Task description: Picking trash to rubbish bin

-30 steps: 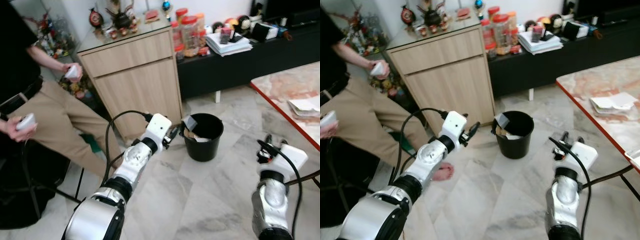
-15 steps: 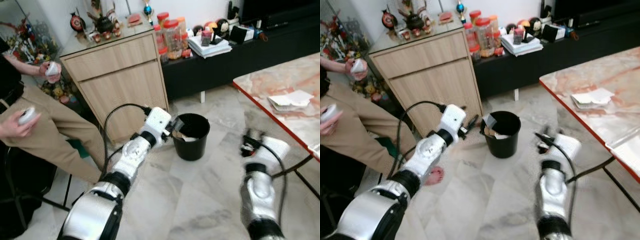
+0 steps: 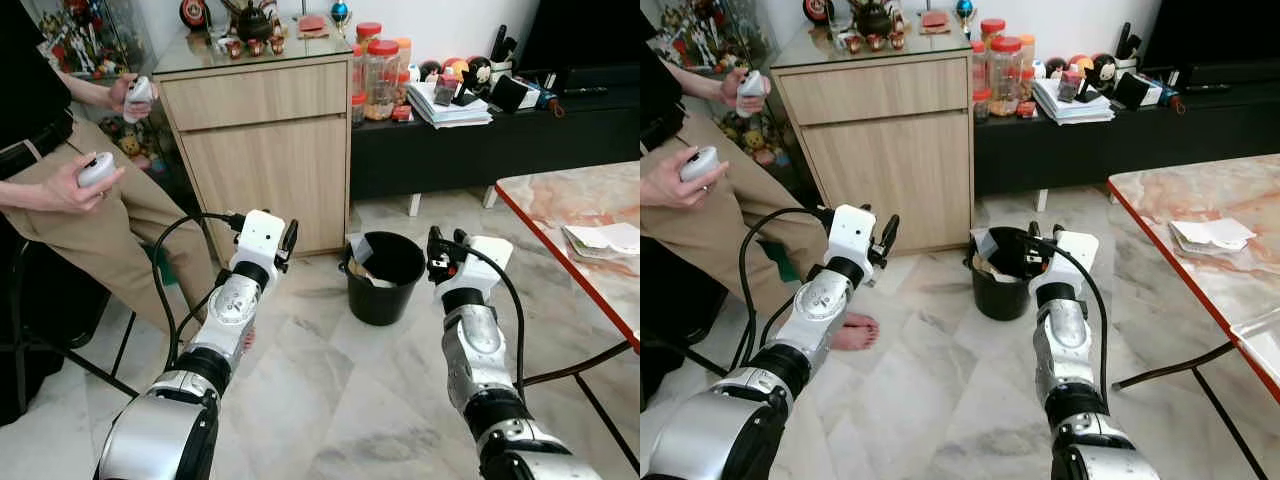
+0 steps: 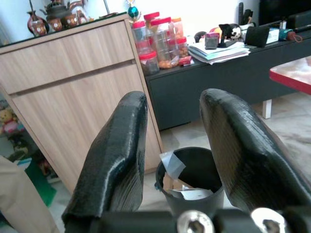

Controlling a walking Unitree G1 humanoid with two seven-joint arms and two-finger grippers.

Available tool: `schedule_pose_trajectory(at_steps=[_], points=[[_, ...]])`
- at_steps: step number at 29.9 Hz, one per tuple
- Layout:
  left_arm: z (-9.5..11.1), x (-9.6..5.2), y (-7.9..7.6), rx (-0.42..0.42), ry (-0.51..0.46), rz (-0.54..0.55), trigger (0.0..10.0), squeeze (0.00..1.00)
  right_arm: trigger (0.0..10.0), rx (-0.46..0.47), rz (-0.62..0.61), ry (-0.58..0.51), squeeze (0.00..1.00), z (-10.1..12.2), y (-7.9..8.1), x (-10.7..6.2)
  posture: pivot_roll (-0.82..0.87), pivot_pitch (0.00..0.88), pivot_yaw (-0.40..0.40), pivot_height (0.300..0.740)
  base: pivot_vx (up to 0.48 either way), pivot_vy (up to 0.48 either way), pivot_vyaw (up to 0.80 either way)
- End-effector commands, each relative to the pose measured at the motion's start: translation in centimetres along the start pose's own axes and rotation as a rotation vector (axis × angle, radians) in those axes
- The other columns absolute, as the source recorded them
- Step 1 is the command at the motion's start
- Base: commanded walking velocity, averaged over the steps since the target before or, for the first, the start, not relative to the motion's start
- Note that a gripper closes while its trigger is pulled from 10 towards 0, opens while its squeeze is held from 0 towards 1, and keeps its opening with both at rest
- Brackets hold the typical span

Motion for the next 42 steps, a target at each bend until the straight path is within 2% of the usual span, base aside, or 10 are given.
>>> schedule_pose_trajectory(at_steps=[1, 13, 20, 28, 29, 38, 42], points=[[0.7, 0.2, 1.4, -0.009, -0.019, 0.047, 10.0, 0.00, 10.0, -0.015, -0.002, -0.002, 0.00, 0.3, -0.3, 0.3, 0.14, 0.000, 0.018, 0.740, 0.000, 0.000, 0.00], [0.2, -0.4, 4.6, -0.015, 0.005, 0.142, 10.0, 0.00, 10.0, -0.020, -0.051, 0.010, 0.00, 0.0, -2.0, 0.4, 0.15, 0.000, 0.010, 0.740, 0.000, 0.000, 0.00], [0.6, -0.1, 4.9, -0.016, 0.000, 0.149, 10.0, 0.00, 10.0, -0.032, -0.071, -0.008, 0.00, 0.7, -2.9, 0.8, 0.14, 0.000, 0.019, 0.740, 0.000, 0.000, 0.00], [1.5, 0.8, 4.2, -0.023, -0.006, 0.125, 10.0, 0.00, 10.0, -0.058, -0.115, -0.032, 0.00, 1.6, -4.7, 1.0, 0.09, 0.000, 0.045, 0.740, 0.000, 0.000, 0.00], [1.9, 1.3, 3.6, -0.029, -0.011, 0.107, 10.0, 0.00, 10.0, -0.069, -0.137, -0.046, 0.00, 2.0, -5.5, 0.9, 0.07, 0.000, 0.058, 0.740, 0.000, 0.000, 0.00], [2.3, 1.8, 2.6, -0.036, -0.010, 0.075, 10.0, 0.00, 10.0, -0.082, -0.171, -0.057, 0.00, 2.3, -6.7, 0.8, 0.04, 0.000, 0.077, 0.740, 0.000, 0.000, 0.00], [2.6, 2.3, 1.8, -0.042, -0.009, 0.049, 10.0, 0.00, 10.0, -0.091, -0.206, -0.067, 0.00, 2.4, -7.8, 0.5, 0.01, 0.000, 0.099, 0.740, 0.000, 0.000, 0.00]])
Point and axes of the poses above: a point about 5 cm out from each wrist's last joint towards the gripper, its own x axis pointing out of the wrist towards the gripper, its own z axis along the axis of the wrist's last joint, y = z × x, the point moved 6 cm from there along x, pointing out of the wrist towards the gripper, and after that the axes turned 10 degrees about -x, right-handed, at the moved point
